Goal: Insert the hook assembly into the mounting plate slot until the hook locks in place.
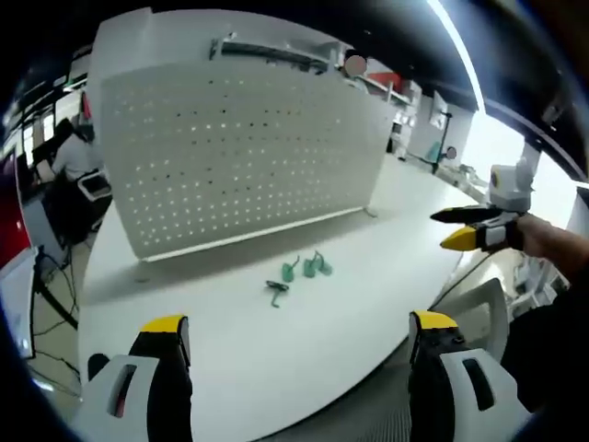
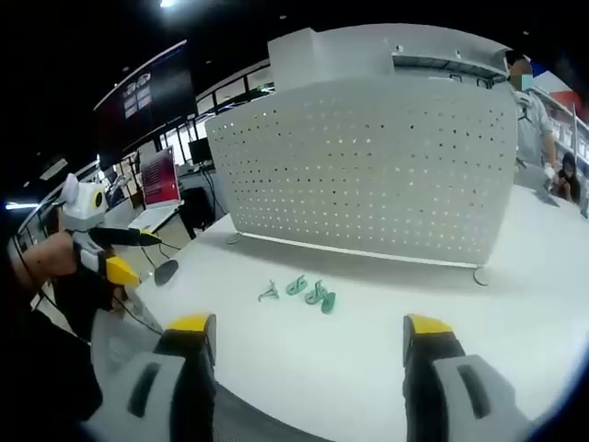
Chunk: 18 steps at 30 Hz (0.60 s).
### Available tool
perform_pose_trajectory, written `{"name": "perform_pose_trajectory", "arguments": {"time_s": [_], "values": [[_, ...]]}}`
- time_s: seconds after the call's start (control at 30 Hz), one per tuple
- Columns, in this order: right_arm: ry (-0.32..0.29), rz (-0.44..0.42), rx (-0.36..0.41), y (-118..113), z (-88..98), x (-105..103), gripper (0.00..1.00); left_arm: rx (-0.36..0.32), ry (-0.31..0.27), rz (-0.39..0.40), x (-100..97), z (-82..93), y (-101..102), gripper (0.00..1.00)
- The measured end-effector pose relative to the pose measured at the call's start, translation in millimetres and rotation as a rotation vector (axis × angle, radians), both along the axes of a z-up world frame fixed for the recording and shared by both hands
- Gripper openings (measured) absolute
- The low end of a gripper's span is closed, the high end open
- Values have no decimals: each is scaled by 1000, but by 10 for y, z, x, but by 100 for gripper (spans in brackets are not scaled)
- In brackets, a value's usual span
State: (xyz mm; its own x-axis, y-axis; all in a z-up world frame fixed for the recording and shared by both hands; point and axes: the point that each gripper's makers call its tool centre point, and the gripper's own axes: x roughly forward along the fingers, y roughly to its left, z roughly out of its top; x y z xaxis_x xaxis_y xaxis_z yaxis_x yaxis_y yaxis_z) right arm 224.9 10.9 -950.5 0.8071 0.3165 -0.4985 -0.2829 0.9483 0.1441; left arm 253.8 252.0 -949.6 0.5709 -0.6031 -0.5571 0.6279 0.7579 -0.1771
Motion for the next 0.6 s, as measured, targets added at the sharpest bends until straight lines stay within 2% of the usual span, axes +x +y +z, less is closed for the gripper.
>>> {"name": "perform_pose_trajectory", "arguments": {"time_s": [0.13, 0.4, 0.5, 0.6], "values": [[10, 11, 0, 18, -19, 6, 80, -24, -4, 26, 35, 48, 30, 100], [15, 13, 6, 17, -44, -2, 80, -4, -5, 20, 25, 32, 14, 100], [16, 15, 9, 14, -50, -34, 76, 3, 1, 13, 4, 1, -12, 100], [20, 8, 5, -15, -69, -47, 78, 9, 4, 11, -5, -25, -13, 100]]}}
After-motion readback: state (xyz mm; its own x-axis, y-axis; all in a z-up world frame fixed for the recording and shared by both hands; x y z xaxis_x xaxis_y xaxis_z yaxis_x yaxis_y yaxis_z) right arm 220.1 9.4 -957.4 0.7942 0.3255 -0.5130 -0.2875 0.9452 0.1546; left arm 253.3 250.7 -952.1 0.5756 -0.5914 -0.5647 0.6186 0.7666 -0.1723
